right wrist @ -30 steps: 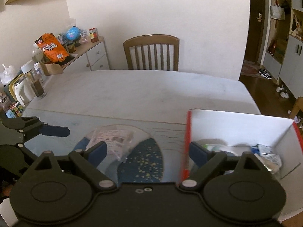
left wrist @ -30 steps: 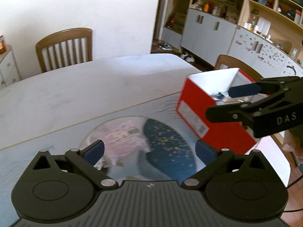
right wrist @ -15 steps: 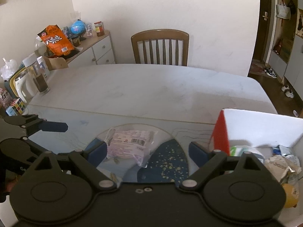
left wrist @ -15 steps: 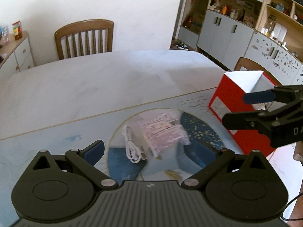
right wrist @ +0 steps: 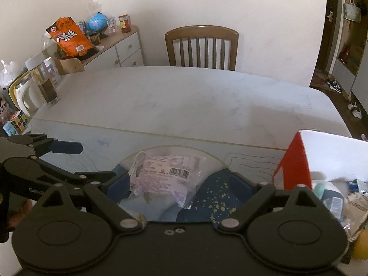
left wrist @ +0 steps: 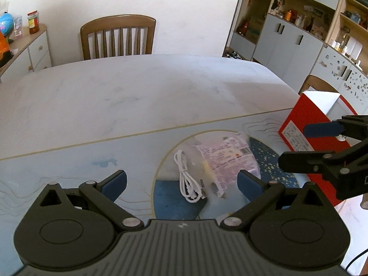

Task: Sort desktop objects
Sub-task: 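Grasp the white USB cable with the left tool while the right tool grasps the pink bread bag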

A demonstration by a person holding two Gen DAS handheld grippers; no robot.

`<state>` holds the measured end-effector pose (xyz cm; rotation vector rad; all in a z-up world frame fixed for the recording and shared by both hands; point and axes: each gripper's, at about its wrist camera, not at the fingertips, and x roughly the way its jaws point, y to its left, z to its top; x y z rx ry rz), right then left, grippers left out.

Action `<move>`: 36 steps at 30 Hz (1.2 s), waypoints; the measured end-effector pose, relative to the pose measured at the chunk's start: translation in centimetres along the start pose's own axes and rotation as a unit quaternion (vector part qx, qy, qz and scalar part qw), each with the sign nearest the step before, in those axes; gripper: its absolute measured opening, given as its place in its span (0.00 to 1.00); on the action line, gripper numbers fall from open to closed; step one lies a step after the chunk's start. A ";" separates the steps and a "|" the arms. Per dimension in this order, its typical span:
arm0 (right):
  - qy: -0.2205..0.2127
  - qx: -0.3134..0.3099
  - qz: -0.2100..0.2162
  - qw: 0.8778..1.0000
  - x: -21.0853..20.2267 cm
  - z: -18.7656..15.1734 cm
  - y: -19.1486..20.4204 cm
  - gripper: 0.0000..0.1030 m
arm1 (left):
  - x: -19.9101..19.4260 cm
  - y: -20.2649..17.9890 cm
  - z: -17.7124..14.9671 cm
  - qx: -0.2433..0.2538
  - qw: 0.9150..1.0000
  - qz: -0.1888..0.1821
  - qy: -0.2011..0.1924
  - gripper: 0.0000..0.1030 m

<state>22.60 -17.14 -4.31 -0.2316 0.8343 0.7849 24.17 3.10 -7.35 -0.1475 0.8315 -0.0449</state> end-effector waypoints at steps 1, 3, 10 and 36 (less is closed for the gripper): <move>0.001 0.000 0.001 1.000 0.2 0.0 0.0 0.91 | 0.2 0.1 0.0 -0.001 1.000 0.001 0.000 1.00; 0.004 -0.001 0.003 1.000 0.6 0.1 0.1 0.91 | 0.6 0.4 0.0 -0.005 1.000 0.002 0.000 1.00; 0.014 0.002 -0.001 1.000 2.3 0.3 0.0 0.91 | 2.3 1.1 0.2 -0.010 1.000 0.006 0.005 1.00; 0.055 0.029 -0.009 0.998 8.6 1.2 1.1 0.87 | 4.8 1.5 -0.8 0.002 0.999 0.032 0.013 0.99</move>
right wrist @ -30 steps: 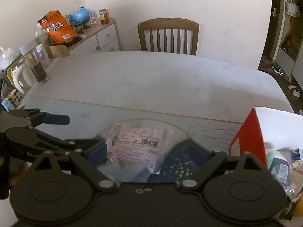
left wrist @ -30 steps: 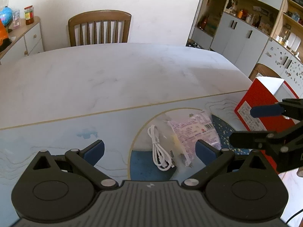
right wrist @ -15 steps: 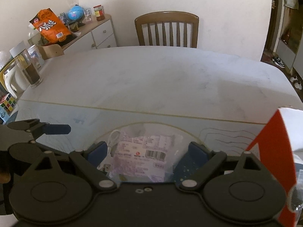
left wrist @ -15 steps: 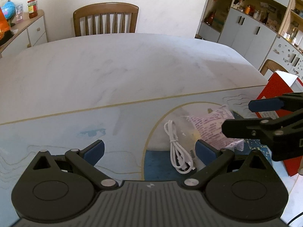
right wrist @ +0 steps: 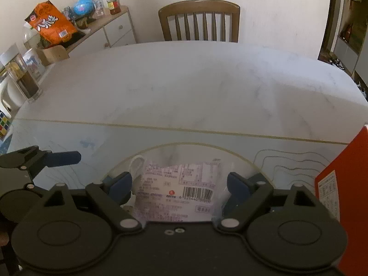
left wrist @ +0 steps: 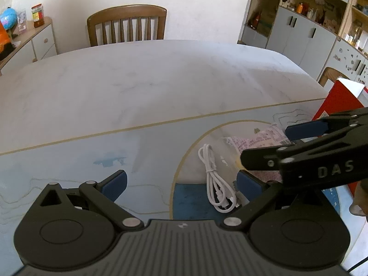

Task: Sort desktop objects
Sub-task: 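Grasp the white USB cable with the left tool while the right tool grasps the pink bread bag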

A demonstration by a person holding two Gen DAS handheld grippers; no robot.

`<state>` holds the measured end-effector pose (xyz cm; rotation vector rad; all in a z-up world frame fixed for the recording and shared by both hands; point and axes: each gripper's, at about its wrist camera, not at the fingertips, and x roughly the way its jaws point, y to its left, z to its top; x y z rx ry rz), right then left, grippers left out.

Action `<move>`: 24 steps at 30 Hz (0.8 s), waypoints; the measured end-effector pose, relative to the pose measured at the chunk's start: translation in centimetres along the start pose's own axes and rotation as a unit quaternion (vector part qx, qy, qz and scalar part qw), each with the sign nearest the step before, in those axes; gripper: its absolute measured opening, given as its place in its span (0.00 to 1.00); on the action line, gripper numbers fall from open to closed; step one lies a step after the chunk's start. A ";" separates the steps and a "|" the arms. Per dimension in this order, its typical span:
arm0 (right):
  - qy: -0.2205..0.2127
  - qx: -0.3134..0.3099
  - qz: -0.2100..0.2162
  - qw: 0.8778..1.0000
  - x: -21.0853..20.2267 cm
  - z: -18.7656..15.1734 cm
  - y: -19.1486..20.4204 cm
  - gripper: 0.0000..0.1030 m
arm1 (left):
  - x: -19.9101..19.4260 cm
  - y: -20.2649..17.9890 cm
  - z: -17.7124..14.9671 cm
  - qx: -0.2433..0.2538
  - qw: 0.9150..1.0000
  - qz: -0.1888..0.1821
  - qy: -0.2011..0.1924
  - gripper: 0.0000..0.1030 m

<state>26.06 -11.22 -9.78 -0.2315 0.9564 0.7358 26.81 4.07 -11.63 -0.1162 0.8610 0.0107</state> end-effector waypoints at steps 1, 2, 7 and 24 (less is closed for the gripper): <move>0.002 0.001 -0.002 1.000 0.1 0.0 0.0 0.87 | 0.1 -0.2 0.0 0.002 1.000 0.002 0.000 0.99; 0.004 0.003 -0.003 1.000 0.3 0.0 0.0 0.87 | 0.1 -0.3 -0.1 0.004 1.000 0.002 0.000 0.99; 0.009 -0.003 -0.005 1.000 0.7 0.0 0.4 0.86 | 0.4 -0.9 -0.3 0.013 1.000 0.008 0.001 0.99; 0.011 0.020 -0.019 1.000 0.5 -0.9 -2.2 0.74 | 0.3 -3.7 -1.2 0.072 0.997 -0.008 -0.010 0.68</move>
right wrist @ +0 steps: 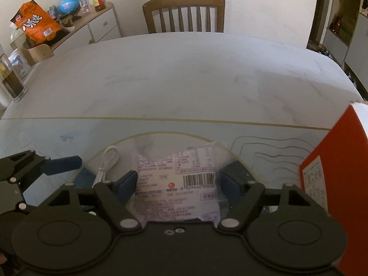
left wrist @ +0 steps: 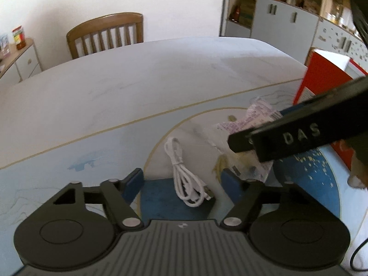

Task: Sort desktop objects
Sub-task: 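Grasp the white USB cable with the left tool while the right tool grasps the pink bread bag, then carry the cable and bread bag with both tools over the shoebox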

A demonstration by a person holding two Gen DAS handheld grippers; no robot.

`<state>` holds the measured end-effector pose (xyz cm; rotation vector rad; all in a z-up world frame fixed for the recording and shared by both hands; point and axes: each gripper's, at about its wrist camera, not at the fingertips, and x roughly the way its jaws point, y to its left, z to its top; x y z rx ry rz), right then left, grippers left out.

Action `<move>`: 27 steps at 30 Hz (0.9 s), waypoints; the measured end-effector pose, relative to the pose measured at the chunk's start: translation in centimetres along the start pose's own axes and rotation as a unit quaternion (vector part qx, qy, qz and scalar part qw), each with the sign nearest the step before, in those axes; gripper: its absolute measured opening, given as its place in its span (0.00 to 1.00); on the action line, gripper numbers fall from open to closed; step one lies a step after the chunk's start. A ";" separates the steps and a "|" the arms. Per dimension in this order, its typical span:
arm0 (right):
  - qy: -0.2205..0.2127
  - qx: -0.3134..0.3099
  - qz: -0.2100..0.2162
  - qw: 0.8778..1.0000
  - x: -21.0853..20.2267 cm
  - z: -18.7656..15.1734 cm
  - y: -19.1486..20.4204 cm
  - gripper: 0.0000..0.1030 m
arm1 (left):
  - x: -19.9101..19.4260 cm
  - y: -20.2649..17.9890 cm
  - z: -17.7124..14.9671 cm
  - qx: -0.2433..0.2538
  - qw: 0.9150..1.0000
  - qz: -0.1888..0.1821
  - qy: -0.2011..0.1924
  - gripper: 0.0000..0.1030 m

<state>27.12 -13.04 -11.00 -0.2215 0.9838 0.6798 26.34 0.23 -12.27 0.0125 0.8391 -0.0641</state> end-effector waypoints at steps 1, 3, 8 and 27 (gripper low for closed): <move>0.000 0.000 0.001 1.000 0.0 0.0 0.0 0.73 | 0.0 -0.2 -0.1 0.006 1.000 -0.001 -0.001 0.66; 0.000 -0.002 0.000 1.000 -0.1 0.0 0.0 0.71 | -0.1 -0.6 -0.2 0.014 1.000 -0.002 -0.004 0.62; 0.000 -0.005 0.001 1.000 -0.5 -0.2 -0.1 0.67 | -0.2 -0.3 -0.1 0.009 1.000 -0.001 -0.008 0.43; -0.010 -0.016 -0.012 1.000 -1.9 -0.5 -0.1 0.60 | -1.3 1.9 -0.1 -0.036 0.999 -0.030 -0.019 0.18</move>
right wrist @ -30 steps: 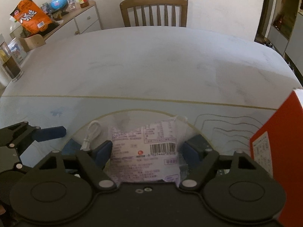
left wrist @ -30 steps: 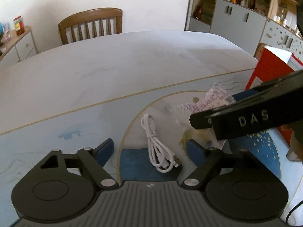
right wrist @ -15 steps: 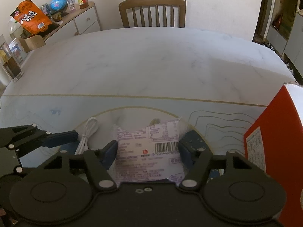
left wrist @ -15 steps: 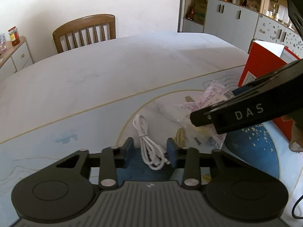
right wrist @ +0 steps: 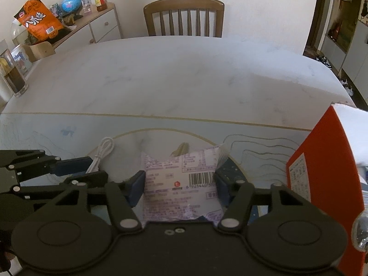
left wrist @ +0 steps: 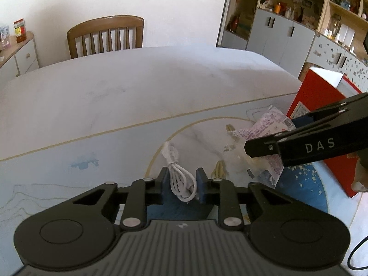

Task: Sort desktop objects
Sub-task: 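Carry the cable and bread bag with both tools over the shoebox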

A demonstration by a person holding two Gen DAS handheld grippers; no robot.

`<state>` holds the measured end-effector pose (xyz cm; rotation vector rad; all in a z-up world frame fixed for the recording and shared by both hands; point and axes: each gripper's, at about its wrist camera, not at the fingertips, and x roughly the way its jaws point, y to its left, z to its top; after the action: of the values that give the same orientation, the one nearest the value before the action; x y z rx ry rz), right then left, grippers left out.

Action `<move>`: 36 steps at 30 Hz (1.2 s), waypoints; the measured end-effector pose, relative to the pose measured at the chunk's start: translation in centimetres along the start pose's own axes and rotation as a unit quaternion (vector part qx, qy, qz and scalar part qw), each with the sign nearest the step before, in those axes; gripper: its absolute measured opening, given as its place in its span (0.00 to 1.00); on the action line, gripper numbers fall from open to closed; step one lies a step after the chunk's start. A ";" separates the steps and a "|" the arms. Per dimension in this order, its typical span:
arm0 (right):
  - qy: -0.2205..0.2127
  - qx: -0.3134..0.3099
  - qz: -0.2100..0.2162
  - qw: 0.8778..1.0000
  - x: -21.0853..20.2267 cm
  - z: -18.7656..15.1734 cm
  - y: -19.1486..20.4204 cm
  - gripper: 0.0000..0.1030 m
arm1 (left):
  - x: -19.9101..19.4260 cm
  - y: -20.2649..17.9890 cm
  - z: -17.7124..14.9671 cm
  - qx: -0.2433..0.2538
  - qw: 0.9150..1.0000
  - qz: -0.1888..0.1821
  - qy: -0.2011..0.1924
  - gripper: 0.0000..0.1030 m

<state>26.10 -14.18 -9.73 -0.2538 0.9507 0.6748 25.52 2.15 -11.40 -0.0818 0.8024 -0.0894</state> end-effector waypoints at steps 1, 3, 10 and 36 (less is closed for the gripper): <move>-0.001 0.000 0.001 1.000 -0.2 0.0 0.0 0.60 | -0.2 0.1 0.1 -0.002 1.000 -0.002 0.000 0.18; -0.004 -0.001 0.003 1.000 -0.5 0.0 0.1 0.60 | -0.6 0.1 0.2 -0.004 1.000 -0.002 -0.003 0.18; -0.004 0.000 0.008 1.000 -1.4 -0.1 0.1 0.60 | -1.8 0.3 0.3 -0.016 1.000 -0.007 -0.010 0.18; -0.034 0.020 0.031 0.999 -7.7 -1.4 -0.1 0.60 | -7.5 -0.3 0.0 -0.028 0.998 -0.021 -0.047 0.18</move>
<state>22.16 -18.17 -4.21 -0.1657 0.9081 0.7174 20.36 2.64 -6.02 -0.1542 0.7100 -0.1030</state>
